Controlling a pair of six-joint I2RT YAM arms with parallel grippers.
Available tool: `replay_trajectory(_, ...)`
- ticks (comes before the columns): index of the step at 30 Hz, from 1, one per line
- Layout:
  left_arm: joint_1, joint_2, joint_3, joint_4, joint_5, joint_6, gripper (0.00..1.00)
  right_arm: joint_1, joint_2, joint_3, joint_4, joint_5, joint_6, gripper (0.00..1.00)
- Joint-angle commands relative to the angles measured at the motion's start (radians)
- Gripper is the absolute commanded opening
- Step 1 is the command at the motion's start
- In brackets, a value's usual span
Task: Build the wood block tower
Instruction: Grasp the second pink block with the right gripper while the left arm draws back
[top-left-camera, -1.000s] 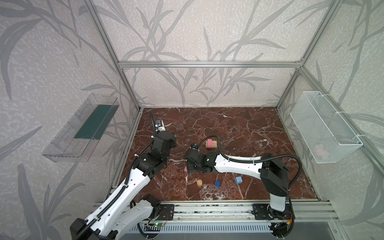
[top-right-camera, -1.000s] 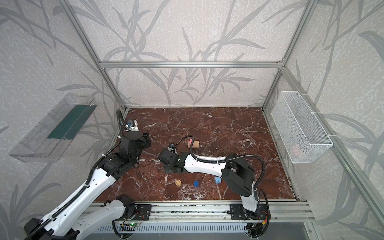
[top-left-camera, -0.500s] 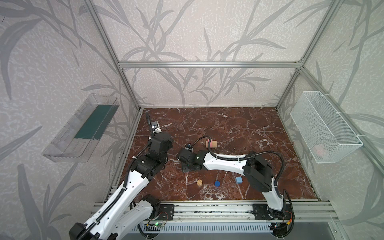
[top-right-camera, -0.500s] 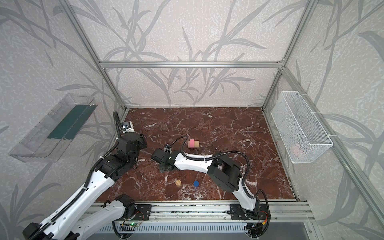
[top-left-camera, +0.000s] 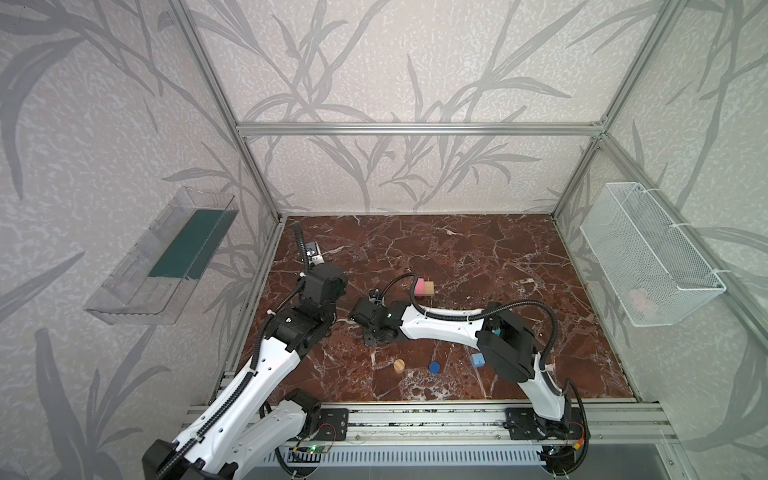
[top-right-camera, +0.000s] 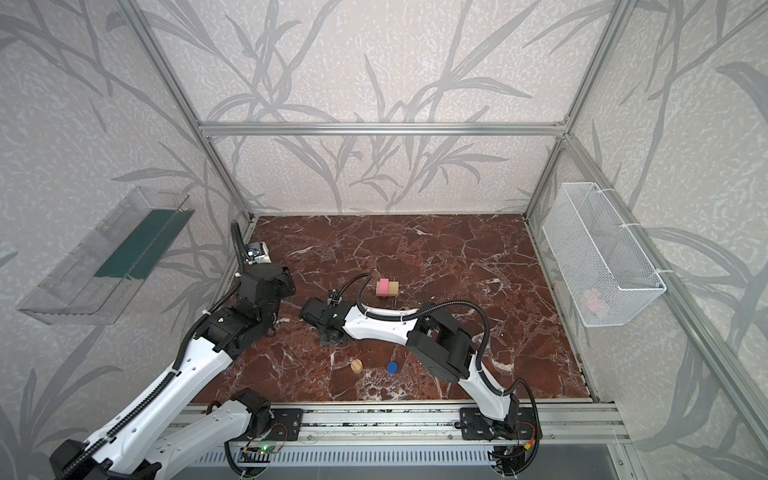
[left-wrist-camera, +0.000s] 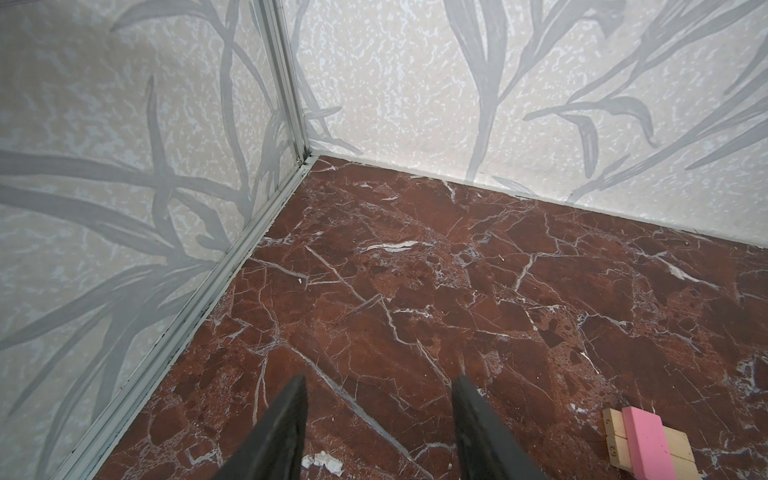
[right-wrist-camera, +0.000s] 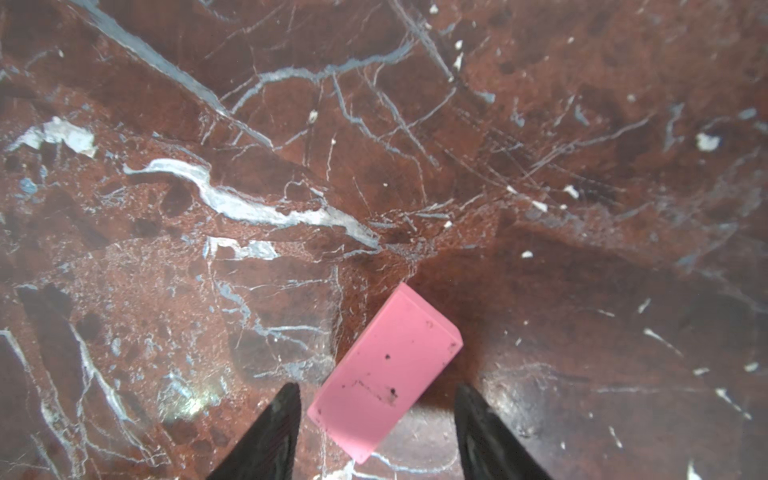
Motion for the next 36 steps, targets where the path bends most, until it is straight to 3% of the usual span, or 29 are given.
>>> replay_trajectory(1, 0.007, 0.006, -0.007, 0.014, 0.003, -0.003, 0.54, 0.004, 0.028, 0.033, -0.036, 0.021, 0.002, 0.58)
replay_trajectory(36, 0.02, 0.002, -0.017, 0.02, 0.017, -0.008, 0.54, -0.012, 0.043, 0.064, -0.106, 0.059, -0.043, 0.49)
